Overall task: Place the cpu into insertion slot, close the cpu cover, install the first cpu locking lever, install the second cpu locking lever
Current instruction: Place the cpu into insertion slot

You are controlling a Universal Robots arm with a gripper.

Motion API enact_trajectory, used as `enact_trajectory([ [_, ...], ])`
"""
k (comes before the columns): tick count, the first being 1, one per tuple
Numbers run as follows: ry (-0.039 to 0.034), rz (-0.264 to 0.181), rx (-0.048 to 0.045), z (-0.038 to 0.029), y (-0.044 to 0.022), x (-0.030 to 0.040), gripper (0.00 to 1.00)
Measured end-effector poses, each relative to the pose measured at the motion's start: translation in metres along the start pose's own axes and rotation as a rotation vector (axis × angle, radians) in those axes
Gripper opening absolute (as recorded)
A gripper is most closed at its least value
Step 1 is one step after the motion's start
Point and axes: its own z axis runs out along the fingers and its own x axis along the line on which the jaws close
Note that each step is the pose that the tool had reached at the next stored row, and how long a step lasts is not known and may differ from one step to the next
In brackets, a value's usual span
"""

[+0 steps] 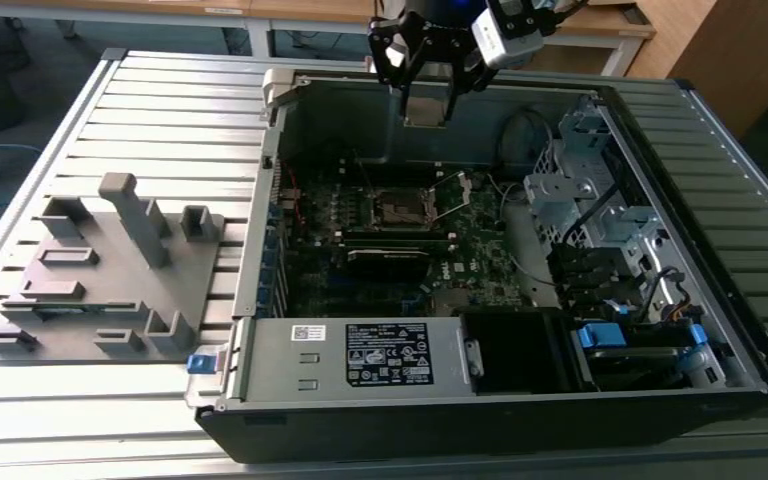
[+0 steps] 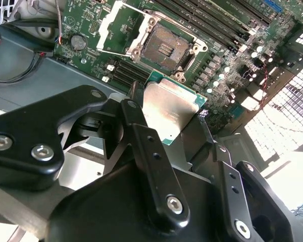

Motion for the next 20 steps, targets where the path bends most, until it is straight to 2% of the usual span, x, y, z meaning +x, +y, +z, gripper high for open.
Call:
enact_trajectory([
  [12,-0.0001,0.0,-0.0001,0.0018,-0.0001,0.0,0.54],
  [20,-0.0008,0.0,0.0,0.0054,-0.0005,-0.0001,0.54],
])
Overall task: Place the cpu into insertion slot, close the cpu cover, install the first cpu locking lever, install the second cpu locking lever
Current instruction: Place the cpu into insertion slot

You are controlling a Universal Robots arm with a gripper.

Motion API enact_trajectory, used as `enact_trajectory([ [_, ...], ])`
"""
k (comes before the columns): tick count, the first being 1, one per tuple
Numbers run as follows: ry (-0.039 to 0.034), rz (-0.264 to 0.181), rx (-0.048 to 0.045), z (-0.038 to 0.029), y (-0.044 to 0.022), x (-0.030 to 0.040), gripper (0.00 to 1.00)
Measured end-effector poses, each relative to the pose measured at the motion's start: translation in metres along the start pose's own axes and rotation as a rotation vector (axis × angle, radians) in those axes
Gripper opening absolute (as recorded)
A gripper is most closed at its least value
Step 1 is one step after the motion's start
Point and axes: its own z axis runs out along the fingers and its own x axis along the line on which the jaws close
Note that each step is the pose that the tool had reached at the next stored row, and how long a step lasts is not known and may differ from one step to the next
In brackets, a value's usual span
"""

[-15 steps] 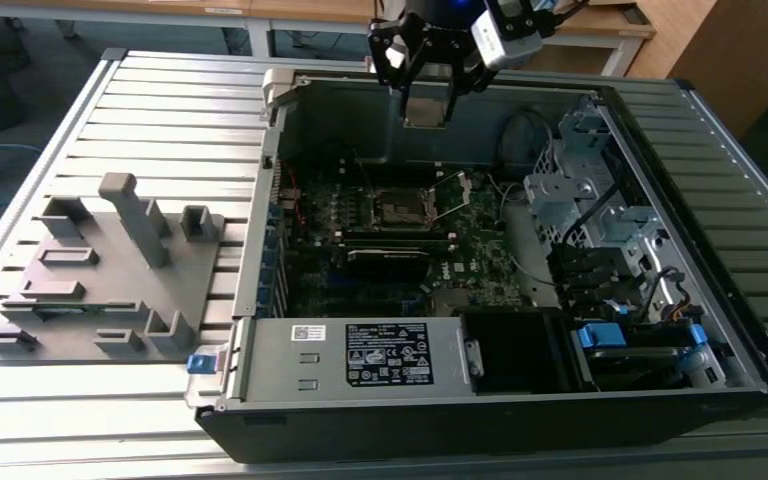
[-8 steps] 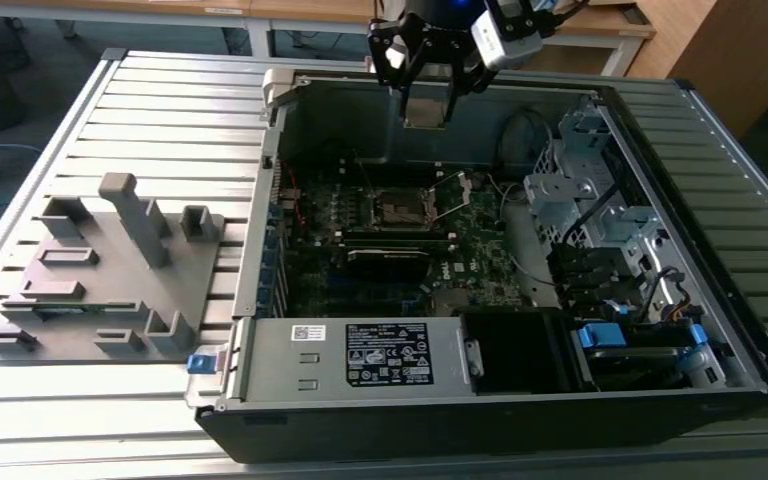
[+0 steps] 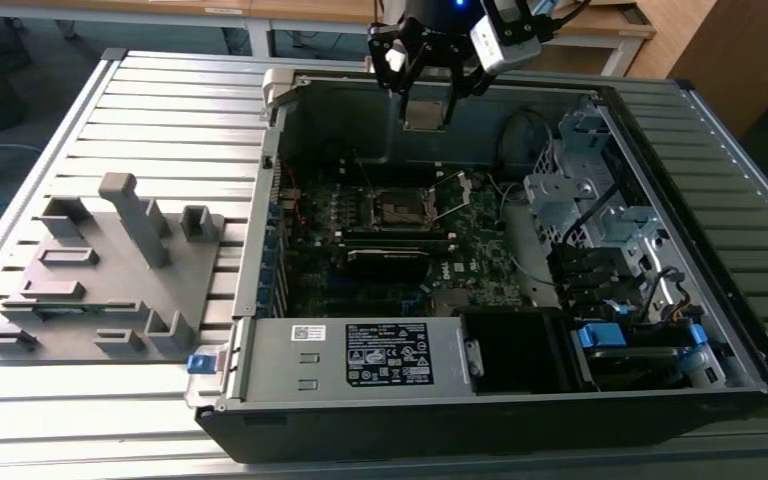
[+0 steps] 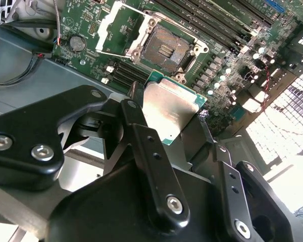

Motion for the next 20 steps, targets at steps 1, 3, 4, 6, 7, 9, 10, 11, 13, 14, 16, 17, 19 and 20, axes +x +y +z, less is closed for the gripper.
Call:
enact_trajectory([
  [1,0.0,0.0,-0.0001,0.0,0.0,0.0,0.54],
  [3,0.0,0.0,0.0,0.0,0.0,0.0,0.54],
  [4,-0.0001,0.0,0.0,0.0,0.0,0.0,0.54],
  [6,-0.0002,0.0,-0.0003,0.0004,0.0,0.0,0.54],
  [7,-0.0002,0.0,-0.0004,0.001,-0.0001,0.0,0.54],
  [9,-0.0001,0.0,-0.0001,0.0025,-0.0002,0.0,0.54],
  [10,0.0,0.0,0.0003,0.0035,-0.0003,-0.0001,0.54],
  [11,0.0,0.0,0.0005,0.0046,-0.0004,-0.0001,0.54],
  [13,-0.0001,0.0,0.0009,0.0068,-0.0006,-0.0001,0.54],
  [14,-0.0001,0.0,0.0013,0.0079,-0.0007,-0.0001,0.54],
  [16,-0.0001,0.0,0.0023,0.0105,-0.0009,-0.0001,0.54],
  [17,-0.0001,0.0,0.0028,0.0119,-0.001,0.0001,0.54],
  [19,-0.0002,0.0,0.0046,0.0143,-0.0013,0.001,0.54],
  [20,-0.0001,0.0,0.006,0.0153,-0.0014,0.0015,0.54],
])
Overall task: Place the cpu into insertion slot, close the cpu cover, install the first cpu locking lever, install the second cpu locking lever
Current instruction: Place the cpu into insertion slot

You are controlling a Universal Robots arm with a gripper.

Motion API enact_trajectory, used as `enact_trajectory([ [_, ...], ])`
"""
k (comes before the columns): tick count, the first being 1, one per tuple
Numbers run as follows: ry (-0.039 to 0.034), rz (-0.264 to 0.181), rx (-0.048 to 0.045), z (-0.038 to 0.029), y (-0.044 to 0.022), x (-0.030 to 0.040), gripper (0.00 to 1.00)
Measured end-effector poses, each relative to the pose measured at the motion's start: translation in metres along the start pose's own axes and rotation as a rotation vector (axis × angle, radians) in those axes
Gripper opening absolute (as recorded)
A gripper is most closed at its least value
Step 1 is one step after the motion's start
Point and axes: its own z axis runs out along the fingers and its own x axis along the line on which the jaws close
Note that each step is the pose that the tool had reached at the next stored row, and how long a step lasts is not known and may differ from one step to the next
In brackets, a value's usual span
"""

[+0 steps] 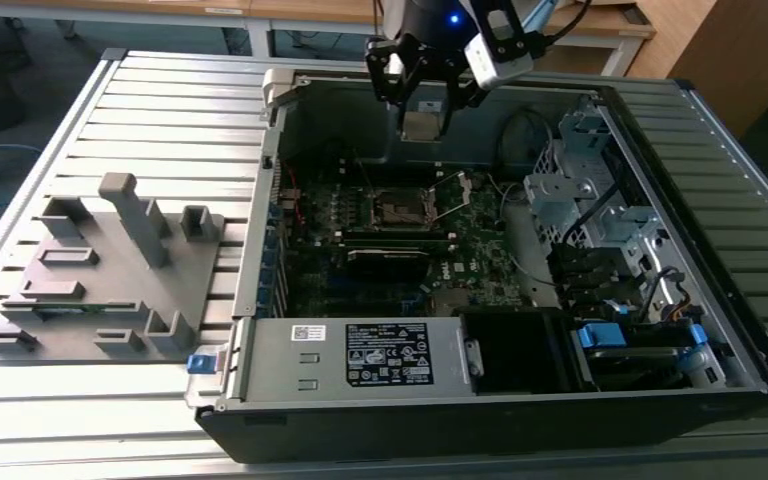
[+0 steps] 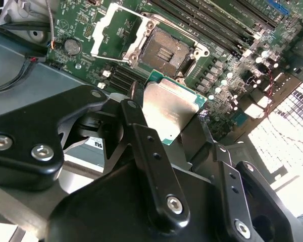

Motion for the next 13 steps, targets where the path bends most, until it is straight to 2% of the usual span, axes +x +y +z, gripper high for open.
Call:
enact_trajectory([
  [5,-0.0001,0.0,0.0043,0.0031,-0.0003,0.001,0.54],
  [13,-0.0001,0.0,0.0043,0.0044,-0.0004,0.0011,0.54],
])
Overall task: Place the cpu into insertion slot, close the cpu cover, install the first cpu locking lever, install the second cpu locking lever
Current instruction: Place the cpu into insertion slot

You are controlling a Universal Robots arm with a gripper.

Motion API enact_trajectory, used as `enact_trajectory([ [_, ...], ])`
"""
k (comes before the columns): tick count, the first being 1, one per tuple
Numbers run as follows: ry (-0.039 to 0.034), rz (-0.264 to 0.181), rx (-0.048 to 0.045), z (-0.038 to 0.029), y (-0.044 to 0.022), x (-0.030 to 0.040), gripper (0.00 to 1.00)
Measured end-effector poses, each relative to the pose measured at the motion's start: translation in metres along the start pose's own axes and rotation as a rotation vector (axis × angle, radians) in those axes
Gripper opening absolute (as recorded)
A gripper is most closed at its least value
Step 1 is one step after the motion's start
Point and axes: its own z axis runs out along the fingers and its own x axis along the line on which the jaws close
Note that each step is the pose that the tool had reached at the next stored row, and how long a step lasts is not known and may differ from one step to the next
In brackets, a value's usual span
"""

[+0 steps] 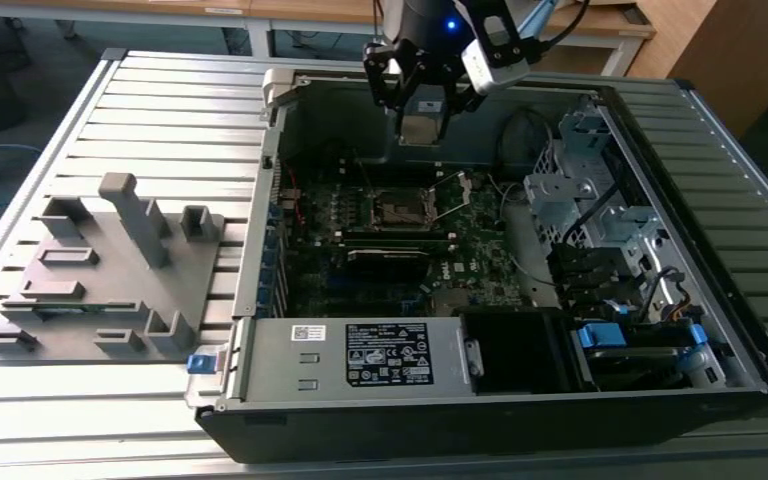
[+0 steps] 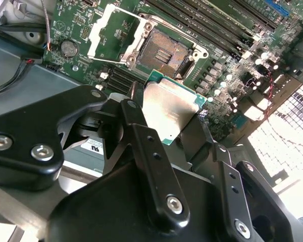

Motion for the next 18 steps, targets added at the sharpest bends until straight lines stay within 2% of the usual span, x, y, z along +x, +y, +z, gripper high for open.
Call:
enact_trajectory([
  [18,-0.0001,0.0,-0.0001,0.0022,-0.0002,0.0,0.54],
])
